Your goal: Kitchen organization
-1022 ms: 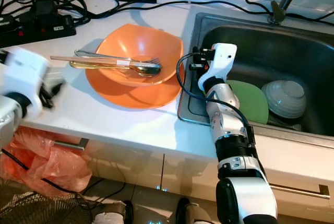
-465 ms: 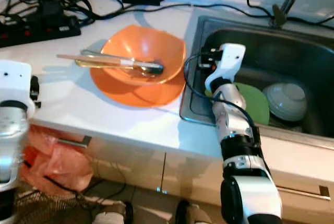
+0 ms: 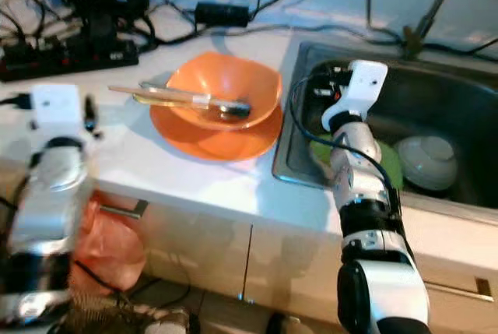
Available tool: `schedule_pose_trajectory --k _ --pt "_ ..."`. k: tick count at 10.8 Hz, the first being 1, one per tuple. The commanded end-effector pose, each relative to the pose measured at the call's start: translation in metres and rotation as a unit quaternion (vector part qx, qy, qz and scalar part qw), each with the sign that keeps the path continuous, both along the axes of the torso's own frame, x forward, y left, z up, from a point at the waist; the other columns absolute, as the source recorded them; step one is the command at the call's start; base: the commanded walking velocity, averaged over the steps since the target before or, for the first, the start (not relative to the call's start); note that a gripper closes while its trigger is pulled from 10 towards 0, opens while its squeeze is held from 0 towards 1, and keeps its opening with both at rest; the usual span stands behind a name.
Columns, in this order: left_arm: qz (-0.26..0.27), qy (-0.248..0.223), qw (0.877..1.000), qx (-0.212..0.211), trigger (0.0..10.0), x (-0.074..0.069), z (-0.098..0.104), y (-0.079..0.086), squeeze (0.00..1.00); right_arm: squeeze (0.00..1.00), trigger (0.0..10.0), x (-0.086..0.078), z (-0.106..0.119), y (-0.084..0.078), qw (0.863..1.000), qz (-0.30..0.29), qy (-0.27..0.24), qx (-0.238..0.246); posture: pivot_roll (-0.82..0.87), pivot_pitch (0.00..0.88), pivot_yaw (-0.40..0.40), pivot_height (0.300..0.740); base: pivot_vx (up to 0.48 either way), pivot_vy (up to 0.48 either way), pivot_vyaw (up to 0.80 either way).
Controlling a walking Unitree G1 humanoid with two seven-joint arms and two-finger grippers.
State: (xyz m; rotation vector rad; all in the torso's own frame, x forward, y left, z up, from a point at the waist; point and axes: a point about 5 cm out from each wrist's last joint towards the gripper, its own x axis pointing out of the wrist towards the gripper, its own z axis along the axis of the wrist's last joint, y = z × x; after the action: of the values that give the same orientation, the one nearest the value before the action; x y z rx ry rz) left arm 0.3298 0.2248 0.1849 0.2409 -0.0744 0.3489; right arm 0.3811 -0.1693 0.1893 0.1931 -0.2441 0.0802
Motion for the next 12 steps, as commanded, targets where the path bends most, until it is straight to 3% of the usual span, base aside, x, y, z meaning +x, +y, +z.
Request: schedule_pose_trajectory --k 1,2,4,6,8,12 --pt "-0.020 -0.012 1.000 -0.011 10.0 0.005 -0.004 -0.009 0.00 0.00 10.0 -0.001 -0.004 -0.005 1.000 -0.013 0.003 0.001 0.13 0.010 -0.027 0.740 0.000 0.000 0.00" --pt "-0.050 -0.035 0.998 -0.029 10.0 0.011 -0.007 -0.021 0.00 0.00 10.0 -0.004 -0.010 -0.007 1.000 -0.017 0.008 0.001 0.12 0.000 -0.029 0.740 0.000 0.000 0.00" --pt "-0.049 -0.064 0.996 -0.037 10.0 0.012 -0.009 -0.025 0.00 0.00 10.0 -0.007 -0.013 -0.009 1.000 -0.021 0.010 0.001 0.12 0.000 -0.034 0.740 0.000 0.000 0.00" --pt "-0.020 -0.091 0.995 -0.037 10.0 0.010 -0.010 -0.017 0.00 0.00 10.0 -0.009 -0.019 -0.008 1.000 -0.021 0.015 0.003 0.12 0.000 -0.040 0.740 0.000 0.000 0.00" --pt "-0.002 -0.090 0.995 -0.042 10.0 -0.002 -0.026 -0.007 0.00 0.00 10.0 -0.010 -0.019 -0.008 1.000 -0.021 0.012 0.006 0.13 0.000 -0.044 0.740 0.000 0.000 0.00" --pt "-0.007 -0.146 0.989 -0.038 10.0 -0.007 -0.011 -0.001 0.00 0.00 10.0 -0.011 -0.014 -0.010 1.000 -0.027 0.000 0.006 0.13 0.014 -0.054 0.740 0.000 0.000 0.00"
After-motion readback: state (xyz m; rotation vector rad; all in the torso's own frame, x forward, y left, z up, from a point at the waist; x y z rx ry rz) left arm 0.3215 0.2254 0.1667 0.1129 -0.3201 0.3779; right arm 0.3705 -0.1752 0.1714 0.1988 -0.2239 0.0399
